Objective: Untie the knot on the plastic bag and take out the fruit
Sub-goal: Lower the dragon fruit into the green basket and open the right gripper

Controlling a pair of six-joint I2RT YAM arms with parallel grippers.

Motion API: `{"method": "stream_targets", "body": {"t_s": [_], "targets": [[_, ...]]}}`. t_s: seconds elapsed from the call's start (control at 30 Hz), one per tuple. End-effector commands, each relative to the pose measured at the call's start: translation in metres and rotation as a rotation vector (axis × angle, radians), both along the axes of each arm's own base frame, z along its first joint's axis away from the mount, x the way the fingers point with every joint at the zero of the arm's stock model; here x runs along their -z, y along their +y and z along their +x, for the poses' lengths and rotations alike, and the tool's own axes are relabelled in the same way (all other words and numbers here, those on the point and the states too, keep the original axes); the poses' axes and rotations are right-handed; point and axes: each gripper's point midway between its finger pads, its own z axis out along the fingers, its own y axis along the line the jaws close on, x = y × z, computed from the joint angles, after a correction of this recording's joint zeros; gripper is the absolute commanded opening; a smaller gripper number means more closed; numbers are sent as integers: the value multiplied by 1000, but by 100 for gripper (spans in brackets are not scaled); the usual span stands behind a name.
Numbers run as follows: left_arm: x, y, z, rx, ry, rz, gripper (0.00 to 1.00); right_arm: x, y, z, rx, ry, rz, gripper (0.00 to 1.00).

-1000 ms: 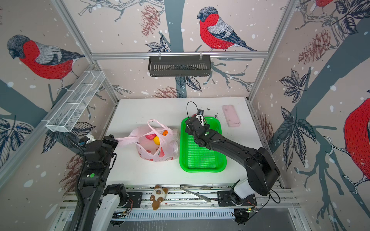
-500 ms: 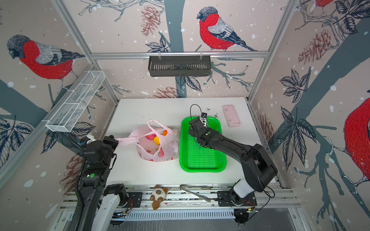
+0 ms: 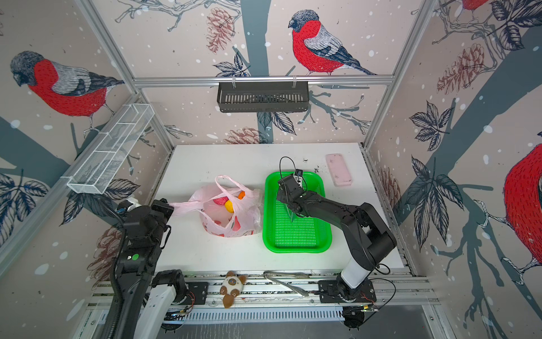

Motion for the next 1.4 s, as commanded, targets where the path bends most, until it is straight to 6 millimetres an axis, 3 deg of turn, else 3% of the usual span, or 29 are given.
{"method": "stream_targets", "body": {"t_s": [0.0, 0.37, 0.7, 1.03, 1.23, 1.37], "targets": [[-4, 1, 0, -1, -12, 8, 0, -1, 6, 9, 6, -27, 46, 19], [-2, 1, -1, -6, -4, 13, 0, 21, 7, 13, 3, 18, 48, 22], [-5, 2, -4, -11, -10, 16, 0, 29, 13, 15, -11, 37, 49, 27], [-6, 2, -5, -9, -11, 17, 0, 25, 10, 15, 1, 37, 23, 76], [-8, 1, -4, -2, -20, 15, 0, -3, 12, 11, -2, -4, -25, 98], [-7, 0, -4, 4, -21, 13, 0, -18, 13, 4, 5, -27, -72, 100]]}}
